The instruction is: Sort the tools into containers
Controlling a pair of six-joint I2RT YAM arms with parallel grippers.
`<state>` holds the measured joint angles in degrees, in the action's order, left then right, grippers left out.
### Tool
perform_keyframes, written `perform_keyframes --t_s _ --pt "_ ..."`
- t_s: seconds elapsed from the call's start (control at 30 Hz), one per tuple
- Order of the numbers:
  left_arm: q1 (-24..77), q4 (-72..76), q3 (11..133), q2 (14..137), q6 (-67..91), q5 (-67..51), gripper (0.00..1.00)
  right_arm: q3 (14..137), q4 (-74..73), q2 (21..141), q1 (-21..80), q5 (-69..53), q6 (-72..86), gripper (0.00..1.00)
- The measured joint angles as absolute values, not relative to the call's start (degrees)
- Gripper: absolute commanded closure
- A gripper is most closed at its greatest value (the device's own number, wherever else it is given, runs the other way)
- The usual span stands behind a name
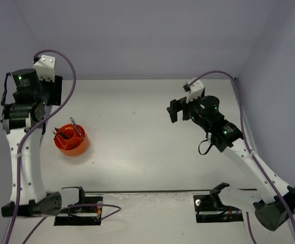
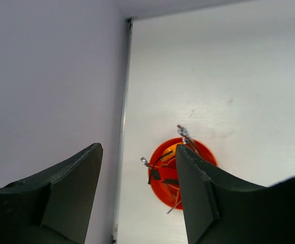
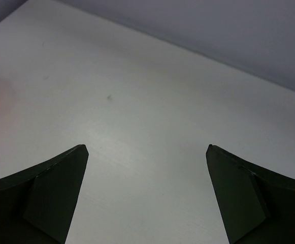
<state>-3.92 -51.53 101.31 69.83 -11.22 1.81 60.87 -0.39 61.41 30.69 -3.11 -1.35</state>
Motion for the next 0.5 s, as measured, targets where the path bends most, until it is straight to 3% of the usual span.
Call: perform_keyframes --t_s 0.5 --pt "5.3 -49.9 85.8 42.5 3.1 5.7 0.12 64.1 -4.6 37.3 30.7 31.9 -4.6 0.0"
